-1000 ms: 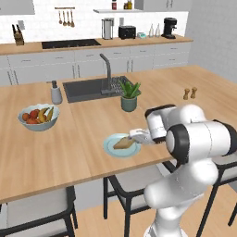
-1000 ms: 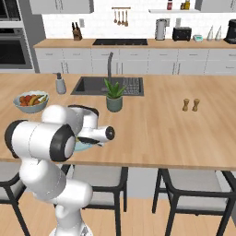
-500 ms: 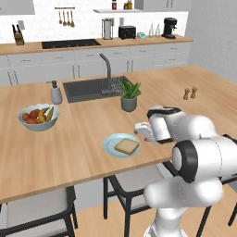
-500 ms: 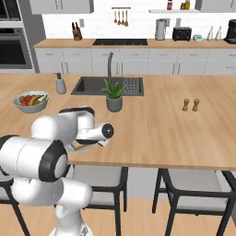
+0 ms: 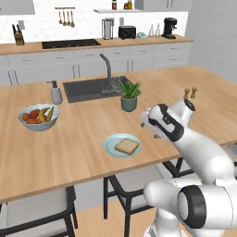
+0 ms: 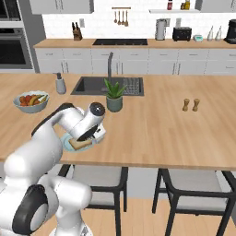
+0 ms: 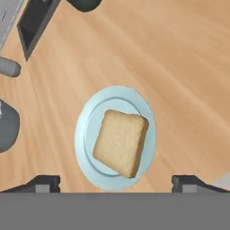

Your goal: Start the toaster. Once the lever pops up, take the bread to the plate on the dining counter.

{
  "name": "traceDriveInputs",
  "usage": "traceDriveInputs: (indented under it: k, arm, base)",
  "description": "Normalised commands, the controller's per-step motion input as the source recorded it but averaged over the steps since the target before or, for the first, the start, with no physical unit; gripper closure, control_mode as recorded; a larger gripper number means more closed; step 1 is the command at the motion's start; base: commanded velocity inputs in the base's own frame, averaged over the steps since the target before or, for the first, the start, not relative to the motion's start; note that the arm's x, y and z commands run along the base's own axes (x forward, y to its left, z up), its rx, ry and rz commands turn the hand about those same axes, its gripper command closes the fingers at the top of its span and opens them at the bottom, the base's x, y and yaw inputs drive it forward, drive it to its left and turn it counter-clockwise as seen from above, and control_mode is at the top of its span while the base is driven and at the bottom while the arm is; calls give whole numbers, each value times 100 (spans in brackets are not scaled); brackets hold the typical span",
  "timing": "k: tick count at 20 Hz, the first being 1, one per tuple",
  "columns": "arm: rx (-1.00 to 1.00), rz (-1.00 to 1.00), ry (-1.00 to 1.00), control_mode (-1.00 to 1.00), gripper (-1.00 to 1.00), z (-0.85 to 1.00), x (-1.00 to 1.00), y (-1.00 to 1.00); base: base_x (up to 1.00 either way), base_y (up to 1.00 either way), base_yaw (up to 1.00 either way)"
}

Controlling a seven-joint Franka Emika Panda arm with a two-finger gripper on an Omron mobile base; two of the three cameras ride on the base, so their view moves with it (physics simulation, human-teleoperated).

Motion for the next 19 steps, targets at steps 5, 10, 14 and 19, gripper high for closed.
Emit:
traceDriveInputs:
  k: [5, 10, 14, 19]
  arm:
    - [-2, -12, 34, -100, -100, 64, -60, -56]
    - [-11, -13, 25, -100, -100, 8, -65, -69]
    - [-4, -14, 21, -100, -100, -1, -94, -92]
    - [-7, -17, 12, -100, -100, 0, -98, -75]
  base:
    - [0, 0, 0]
    - [0, 0, 0]
    - [0, 0, 0]
    - [0, 0, 0]
